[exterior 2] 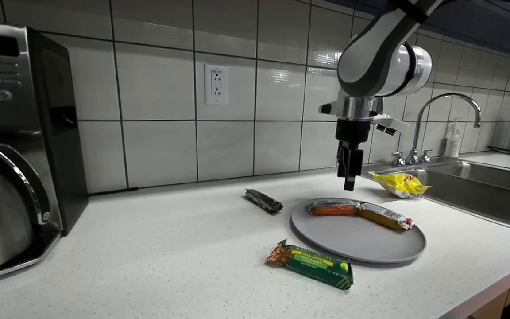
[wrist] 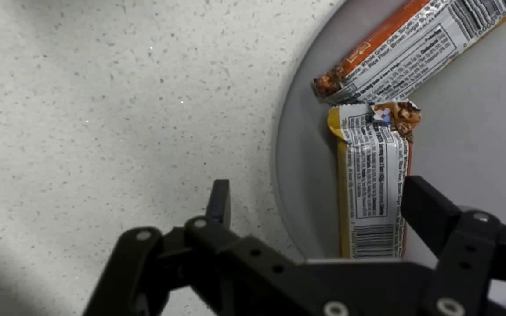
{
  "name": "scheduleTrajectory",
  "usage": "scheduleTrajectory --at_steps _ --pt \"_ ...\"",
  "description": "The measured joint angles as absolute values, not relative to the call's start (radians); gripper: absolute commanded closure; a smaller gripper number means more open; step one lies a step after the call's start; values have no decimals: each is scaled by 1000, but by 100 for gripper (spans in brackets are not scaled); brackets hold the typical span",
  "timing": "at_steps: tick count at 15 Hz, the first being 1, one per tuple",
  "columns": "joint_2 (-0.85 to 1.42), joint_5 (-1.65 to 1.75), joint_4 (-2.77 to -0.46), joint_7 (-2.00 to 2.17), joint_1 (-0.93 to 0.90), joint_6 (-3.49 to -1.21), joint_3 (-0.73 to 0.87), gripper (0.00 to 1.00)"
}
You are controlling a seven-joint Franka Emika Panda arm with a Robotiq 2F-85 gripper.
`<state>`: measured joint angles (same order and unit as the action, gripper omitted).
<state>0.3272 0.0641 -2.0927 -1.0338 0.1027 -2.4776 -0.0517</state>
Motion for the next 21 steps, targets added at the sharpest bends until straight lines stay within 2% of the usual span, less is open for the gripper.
scheduleTrajectory --at_steps 8,21 --pt "329 68 -2092 -1002 91 -2482 -52 0" --pt "383 226 -1992 -497 -68 -2463 -53 0"
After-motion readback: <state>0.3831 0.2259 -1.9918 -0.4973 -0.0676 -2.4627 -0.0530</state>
